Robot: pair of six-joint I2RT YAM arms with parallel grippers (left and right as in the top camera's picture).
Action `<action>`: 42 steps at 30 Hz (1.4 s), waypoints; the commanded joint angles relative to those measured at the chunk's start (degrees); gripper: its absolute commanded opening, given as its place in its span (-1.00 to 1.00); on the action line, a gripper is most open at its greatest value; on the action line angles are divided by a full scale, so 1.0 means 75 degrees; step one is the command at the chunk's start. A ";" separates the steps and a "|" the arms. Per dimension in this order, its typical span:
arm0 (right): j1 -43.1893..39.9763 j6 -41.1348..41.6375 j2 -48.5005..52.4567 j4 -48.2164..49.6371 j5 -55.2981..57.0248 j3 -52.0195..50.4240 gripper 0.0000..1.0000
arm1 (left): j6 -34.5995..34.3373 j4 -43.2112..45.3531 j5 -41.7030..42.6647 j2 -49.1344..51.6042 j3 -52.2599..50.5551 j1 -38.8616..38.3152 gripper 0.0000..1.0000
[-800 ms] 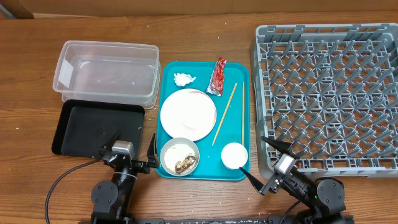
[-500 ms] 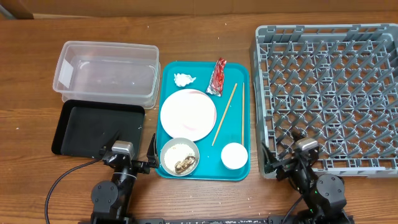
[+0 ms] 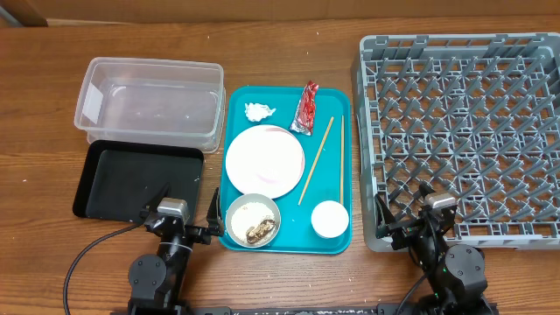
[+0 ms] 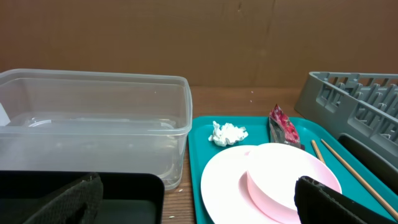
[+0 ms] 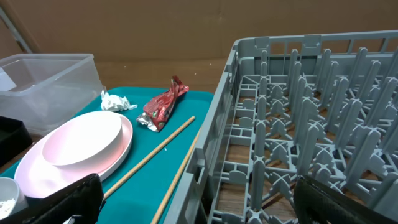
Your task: Sort waste into correct bins and load items into the dishwasher
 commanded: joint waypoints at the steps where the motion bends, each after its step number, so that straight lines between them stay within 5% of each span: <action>1: 0.0006 0.0096 -0.0067 -0.0090 0.0160 0.0029 0.99 | 0.0055 -0.0017 0.0052 -0.0064 -0.0029 0.0044 1.00; 10: 0.0006 0.0175 -0.0067 -0.0087 0.0157 0.0029 1.00 | -0.1655 0.0122 0.1011 -0.0064 -0.0026 0.0044 1.00; 30: 0.0006 0.0300 -0.0067 0.0428 -0.0568 0.0146 1.00 | -0.1702 0.0119 0.2967 -0.0064 0.0367 0.0044 1.00; 36: 0.0006 0.0947 0.0431 -0.0023 -0.0586 0.1247 1.00 | -0.1582 -0.0988 0.2792 0.0239 0.1673 0.0044 1.00; 42: 0.0006 0.0947 0.2970 -0.1789 -0.0592 0.3547 1.00 | -0.1588 -0.2716 0.2876 0.2311 0.3590 0.0026 1.00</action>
